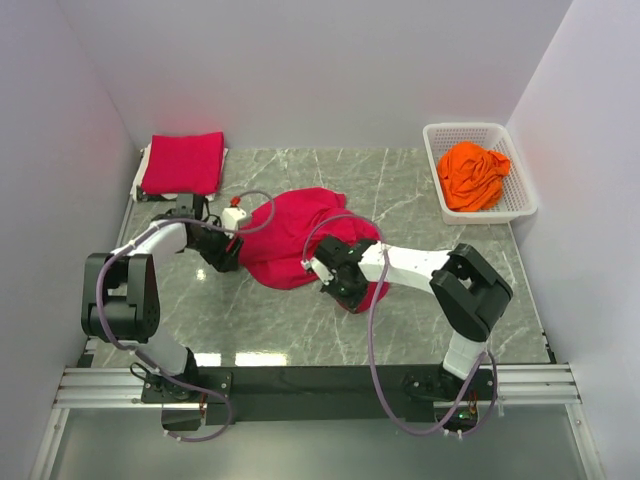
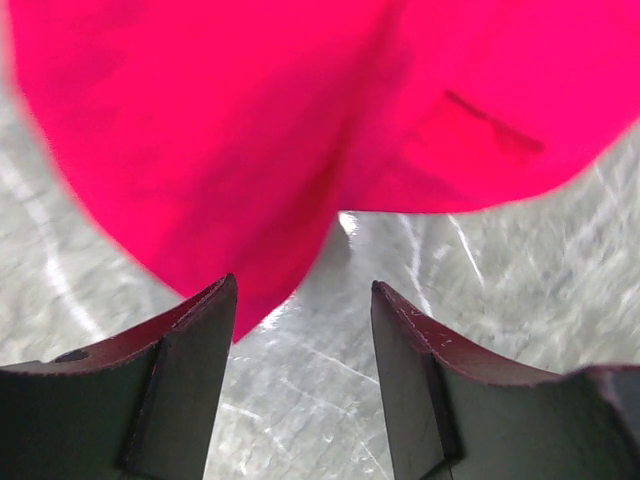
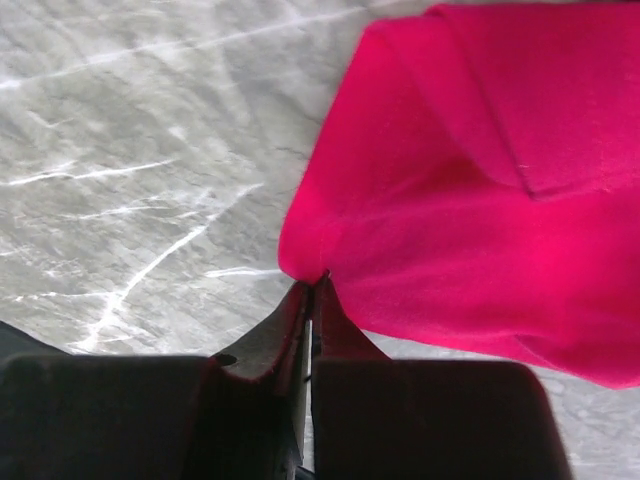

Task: Fold and stack the t-shirts
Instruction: Flatten the tshirt out

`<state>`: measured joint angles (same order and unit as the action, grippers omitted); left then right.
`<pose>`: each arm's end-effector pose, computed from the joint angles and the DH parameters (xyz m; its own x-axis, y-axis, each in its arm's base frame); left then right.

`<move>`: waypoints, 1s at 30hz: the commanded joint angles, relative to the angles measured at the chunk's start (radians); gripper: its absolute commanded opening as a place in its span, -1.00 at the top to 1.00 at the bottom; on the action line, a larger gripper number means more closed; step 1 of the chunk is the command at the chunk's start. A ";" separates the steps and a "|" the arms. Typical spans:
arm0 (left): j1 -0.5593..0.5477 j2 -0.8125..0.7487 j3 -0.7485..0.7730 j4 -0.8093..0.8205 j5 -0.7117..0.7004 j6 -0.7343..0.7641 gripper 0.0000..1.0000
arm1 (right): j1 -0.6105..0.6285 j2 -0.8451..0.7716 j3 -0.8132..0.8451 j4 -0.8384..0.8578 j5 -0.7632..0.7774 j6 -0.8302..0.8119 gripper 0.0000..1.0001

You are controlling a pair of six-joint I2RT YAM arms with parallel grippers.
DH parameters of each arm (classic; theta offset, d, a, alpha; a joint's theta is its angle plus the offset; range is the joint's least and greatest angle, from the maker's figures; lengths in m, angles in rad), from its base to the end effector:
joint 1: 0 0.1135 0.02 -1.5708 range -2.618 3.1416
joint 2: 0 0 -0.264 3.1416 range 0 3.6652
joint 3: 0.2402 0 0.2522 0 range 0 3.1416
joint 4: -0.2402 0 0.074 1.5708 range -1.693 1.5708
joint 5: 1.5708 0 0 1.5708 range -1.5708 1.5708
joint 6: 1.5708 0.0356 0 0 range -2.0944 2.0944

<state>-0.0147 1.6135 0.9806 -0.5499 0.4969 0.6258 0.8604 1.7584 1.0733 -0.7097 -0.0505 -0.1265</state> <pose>0.3038 -0.0214 0.1833 -0.6370 0.5243 -0.5651 0.6988 0.7023 -0.1360 0.2048 0.2408 0.1565 -0.5407 -0.8217 -0.1800 -0.8378 0.5453 0.0272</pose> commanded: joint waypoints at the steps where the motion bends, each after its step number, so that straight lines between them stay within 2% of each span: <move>1: -0.025 -0.053 -0.042 0.042 0.011 0.161 -0.23 | -0.061 0.001 -0.024 -0.011 0.011 -0.027 1.00; 3: -0.025 -0.061 -0.068 0.044 0.020 0.247 -0.23 | -0.086 -0.045 -0.021 -0.025 0.005 -0.039 1.00; 6: -0.039 -0.047 -0.098 0.122 -0.038 0.282 -0.23 | -0.139 -0.102 -0.009 -0.042 -0.012 -0.056 1.00; 10: -0.048 0.028 -0.088 0.188 -0.115 0.291 -0.07 | -0.199 -0.174 -0.010 -0.048 0.004 -0.087 1.00; 13: -0.053 0.051 -0.077 0.196 -0.149 0.321 0.33 | -0.273 -0.214 -0.007 -0.056 0.043 -0.122 1.00; 14: -0.053 0.048 -0.074 0.196 -0.155 0.325 0.59 | -0.294 -0.227 -0.001 -0.059 0.049 -0.133 1.00; 15: -0.053 0.040 -0.065 0.186 -0.156 0.321 0.74 | -0.351 -0.235 0.020 -0.063 0.075 -0.154 1.00; 16: -0.047 0.025 -0.056 0.176 -0.150 0.318 0.99 | -0.378 -0.241 0.036 -0.066 0.087 -0.165 1.00; 19: -0.009 -0.003 0.039 0.101 -0.098 0.256 0.99 | -0.490 -0.272 0.132 -0.066 0.138 -0.214 1.00; 25: 0.122 0.017 0.422 -0.001 0.003 0.014 0.99 | -0.661 -0.312 0.397 -0.028 0.187 -0.292 1.00; 30: 0.163 -0.003 0.555 0.030 0.009 -0.112 0.99 | -0.712 -0.349 0.484 0.058 0.201 -0.314 1.00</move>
<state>0.1383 1.6409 1.4834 -0.5098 0.4667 0.6395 0.1642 1.4704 1.4960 -0.7139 0.1131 -0.3965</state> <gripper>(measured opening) 0.015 0.012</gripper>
